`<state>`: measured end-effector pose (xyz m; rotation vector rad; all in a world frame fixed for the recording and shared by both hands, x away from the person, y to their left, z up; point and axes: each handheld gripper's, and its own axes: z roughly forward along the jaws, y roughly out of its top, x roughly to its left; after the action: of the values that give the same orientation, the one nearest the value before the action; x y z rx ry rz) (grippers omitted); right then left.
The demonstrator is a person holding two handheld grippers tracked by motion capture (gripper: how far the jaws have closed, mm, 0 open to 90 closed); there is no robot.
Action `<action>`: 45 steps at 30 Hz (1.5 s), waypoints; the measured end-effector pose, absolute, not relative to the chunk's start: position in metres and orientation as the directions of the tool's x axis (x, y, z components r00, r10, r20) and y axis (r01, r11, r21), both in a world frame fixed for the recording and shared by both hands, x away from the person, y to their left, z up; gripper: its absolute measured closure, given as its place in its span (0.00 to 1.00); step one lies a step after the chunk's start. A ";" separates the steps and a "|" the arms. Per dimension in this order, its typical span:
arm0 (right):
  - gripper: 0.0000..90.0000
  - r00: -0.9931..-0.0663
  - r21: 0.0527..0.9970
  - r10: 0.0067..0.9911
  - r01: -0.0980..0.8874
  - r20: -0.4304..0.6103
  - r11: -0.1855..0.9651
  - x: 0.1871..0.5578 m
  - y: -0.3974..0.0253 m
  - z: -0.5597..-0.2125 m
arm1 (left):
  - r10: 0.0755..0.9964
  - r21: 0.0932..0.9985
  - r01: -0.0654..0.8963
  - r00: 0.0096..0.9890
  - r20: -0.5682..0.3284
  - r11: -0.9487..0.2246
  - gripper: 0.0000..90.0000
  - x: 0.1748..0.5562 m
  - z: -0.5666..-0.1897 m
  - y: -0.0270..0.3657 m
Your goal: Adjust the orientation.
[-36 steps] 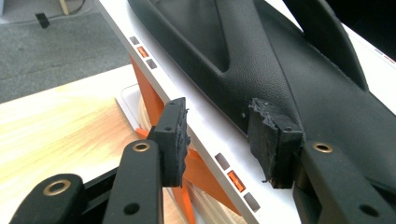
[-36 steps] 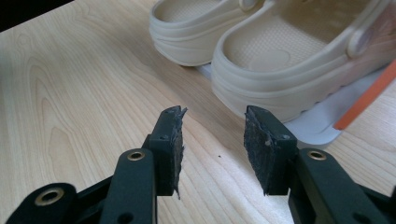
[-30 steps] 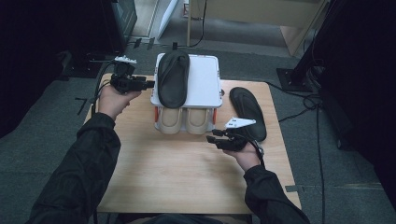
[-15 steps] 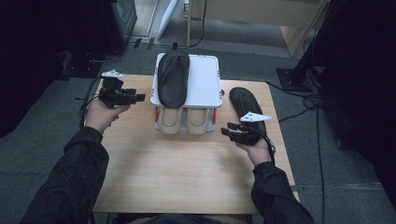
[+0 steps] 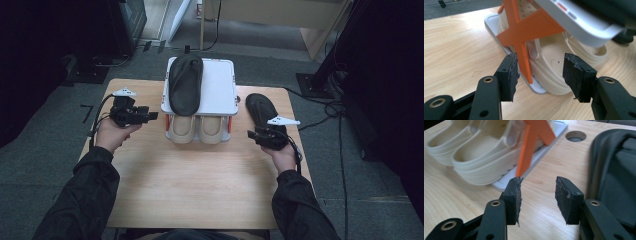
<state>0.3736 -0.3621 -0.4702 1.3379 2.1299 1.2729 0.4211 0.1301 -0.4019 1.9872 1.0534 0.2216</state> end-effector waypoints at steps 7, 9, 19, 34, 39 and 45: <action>0.63 -0.467 0.813 0.870 0.562 0.159 0.153 0.384 -0.376 -0.473 | 0.742 0.778 0.574 0.632 -0.224 -0.254 0.51 0.411 -0.412 0.133; 0.63 -0.451 0.810 0.878 0.568 0.159 0.146 0.387 -0.379 -0.474 | 0.741 0.777 0.573 0.635 -0.220 -0.261 0.51 0.407 -0.417 0.133; 0.65 -0.390 0.804 0.909 0.582 0.144 0.123 0.401 -0.392 -0.482 | 0.751 0.786 0.565 0.626 -0.210 -0.252 0.51 0.396 -0.425 0.145; 0.90 -0.311 0.751 0.940 0.653 0.141 0.103 0.408 -0.386 -0.495 | 0.763 0.773 0.582 0.612 -0.209 -0.255 0.52 0.396 -0.434 0.149; 0.92 -0.290 0.749 0.948 0.655 0.127 0.100 0.405 -0.380 -0.494 | 0.762 0.775 0.579 0.613 -0.208 -0.254 0.52 0.399 -0.435 0.150; 0.92 -0.271 0.737 0.951 0.672 0.147 0.078 0.391 -0.375 -0.493 | 0.765 0.784 0.570 0.610 -0.205 -0.244 0.52 0.403 -0.434 0.149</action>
<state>0.3915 -0.3751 -0.4928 1.6079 1.9902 1.0252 0.4027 0.1492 -0.4337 1.9383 1.0609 0.2735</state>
